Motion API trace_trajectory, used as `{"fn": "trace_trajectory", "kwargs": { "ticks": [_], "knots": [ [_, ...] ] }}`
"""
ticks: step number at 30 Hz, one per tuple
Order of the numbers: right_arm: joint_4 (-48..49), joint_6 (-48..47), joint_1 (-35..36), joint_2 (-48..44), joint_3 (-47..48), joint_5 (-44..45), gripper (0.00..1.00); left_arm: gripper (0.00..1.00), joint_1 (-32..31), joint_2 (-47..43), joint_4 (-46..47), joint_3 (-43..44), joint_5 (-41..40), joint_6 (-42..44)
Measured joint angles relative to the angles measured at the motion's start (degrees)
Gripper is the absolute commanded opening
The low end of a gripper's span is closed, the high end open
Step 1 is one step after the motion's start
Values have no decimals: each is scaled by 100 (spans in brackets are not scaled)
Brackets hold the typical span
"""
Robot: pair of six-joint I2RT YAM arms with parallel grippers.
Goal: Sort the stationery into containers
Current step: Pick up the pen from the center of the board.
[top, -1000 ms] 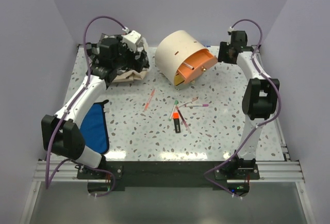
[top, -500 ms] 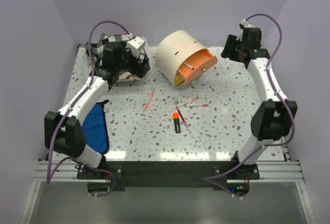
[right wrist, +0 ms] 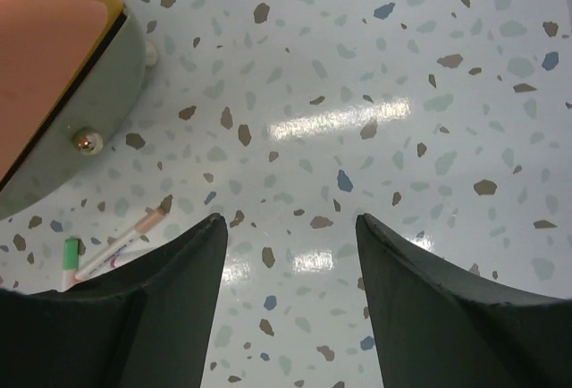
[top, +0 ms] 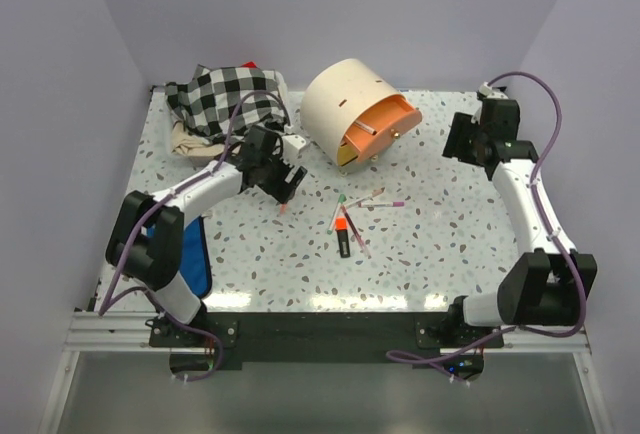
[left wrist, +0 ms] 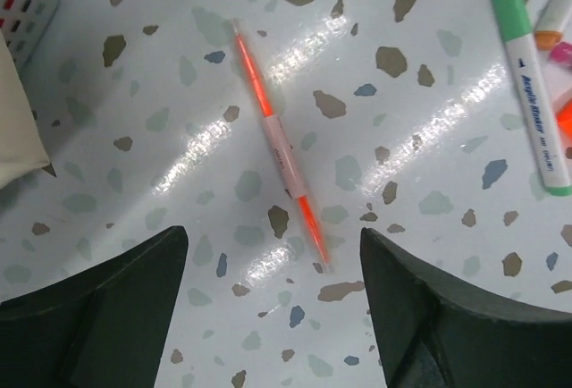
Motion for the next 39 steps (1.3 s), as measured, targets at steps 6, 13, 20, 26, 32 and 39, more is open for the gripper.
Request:
{"fn": "trace_trajectory", "kwargs": {
  "ticks": [6,13,20,26,32,39],
  "knots": [
    [-87,-68,0,-350,-122,-2,64,70,22,264,227,-162,-352,-120],
    [-105,-173,0,-358,-192,-2,64,67,22,713,470,-170,-398,-227],
    [-125,-203,0,-334,-232,-7,64,40,2,942,592,-166,-409,-376],
    [-125,-214,0,-216,-232,-7,63,0,-68,1019,688,-120,-308,-382],
    [-122,-232,-7,-157,-232,-7,63,0,-66,999,621,-111,11,-299],
    [-85,-348,-9,-155,-232,7,63,0,-103,-262,-608,-291,879,310]
  ]
}}
